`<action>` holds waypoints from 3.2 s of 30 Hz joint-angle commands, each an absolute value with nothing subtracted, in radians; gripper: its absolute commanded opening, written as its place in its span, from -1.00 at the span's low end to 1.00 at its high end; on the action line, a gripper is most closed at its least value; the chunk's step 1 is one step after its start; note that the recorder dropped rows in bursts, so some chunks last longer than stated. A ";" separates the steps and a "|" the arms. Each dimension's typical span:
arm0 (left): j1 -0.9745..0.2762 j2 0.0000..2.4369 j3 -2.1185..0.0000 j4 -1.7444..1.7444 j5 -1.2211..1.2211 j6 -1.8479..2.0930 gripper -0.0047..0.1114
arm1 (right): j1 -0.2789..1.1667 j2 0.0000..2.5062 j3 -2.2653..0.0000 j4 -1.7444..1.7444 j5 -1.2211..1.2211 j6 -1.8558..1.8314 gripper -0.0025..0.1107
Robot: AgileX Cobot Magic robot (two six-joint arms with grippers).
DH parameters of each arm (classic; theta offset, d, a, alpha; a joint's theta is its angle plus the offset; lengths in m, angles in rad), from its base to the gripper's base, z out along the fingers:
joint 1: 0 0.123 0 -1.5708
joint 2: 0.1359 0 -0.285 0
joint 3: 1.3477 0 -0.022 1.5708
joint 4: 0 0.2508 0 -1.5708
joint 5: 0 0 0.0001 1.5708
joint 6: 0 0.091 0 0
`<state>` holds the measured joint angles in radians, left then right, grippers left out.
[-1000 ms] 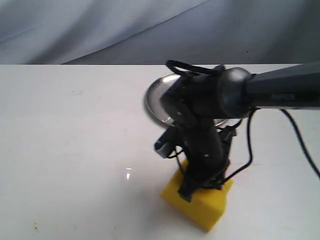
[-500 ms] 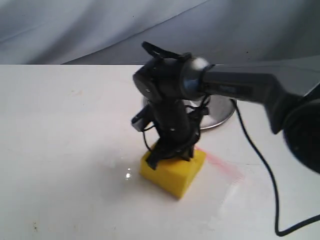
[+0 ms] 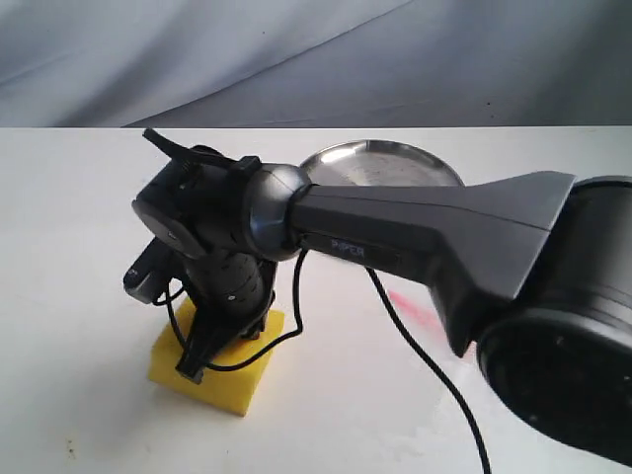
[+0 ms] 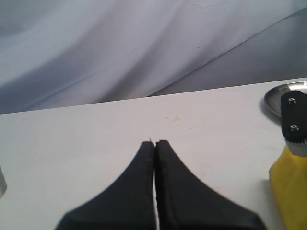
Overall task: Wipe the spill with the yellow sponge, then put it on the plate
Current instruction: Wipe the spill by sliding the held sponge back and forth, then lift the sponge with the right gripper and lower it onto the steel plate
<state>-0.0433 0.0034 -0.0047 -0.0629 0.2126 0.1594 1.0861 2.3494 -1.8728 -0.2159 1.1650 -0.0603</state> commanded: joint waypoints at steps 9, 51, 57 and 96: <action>-0.048 0.000 0.000 -0.069 0.206 0.160 -0.92 | 0.930 2.166 -1.448 -0.353 1.221 0.032 -0.96; -0.048 0.000 0.000 -0.069 0.206 0.160 -0.92 | 0.928 1.911 -1.445 -0.150 0.981 -0.015 -0.96; -0.048 0.000 0.000 -0.069 0.206 0.160 -0.92 | 0.920 1.730 -1.445 -0.342 0.779 0.173 -0.96; -0.048 0.000 0.000 -0.069 0.206 0.160 -0.92 | 0.473 2.296 -2.003 -0.081 0.950 0.318 -0.42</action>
<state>-0.0433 0.0034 -0.0047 -0.0629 0.2126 0.1594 0.4774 2.2912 -1.9656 -0.0871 0.9078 0.3313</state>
